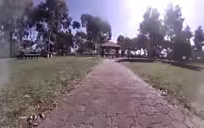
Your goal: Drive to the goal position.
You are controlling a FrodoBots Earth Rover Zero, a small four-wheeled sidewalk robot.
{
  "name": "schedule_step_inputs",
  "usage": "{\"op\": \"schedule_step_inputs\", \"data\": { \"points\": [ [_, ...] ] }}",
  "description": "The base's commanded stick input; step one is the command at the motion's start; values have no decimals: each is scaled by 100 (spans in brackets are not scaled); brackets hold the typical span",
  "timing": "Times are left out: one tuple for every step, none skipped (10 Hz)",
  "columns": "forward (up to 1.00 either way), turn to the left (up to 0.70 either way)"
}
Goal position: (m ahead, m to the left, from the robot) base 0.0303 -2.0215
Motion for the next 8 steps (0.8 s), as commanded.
{"op": "schedule_step_inputs", "data": {
  "points": [
    [70,0],
    [70,0],
    [70,0],
    [70,0],
    [70,0],
    [70,0],
    [70,0],
    [70,0]
  ]
}}
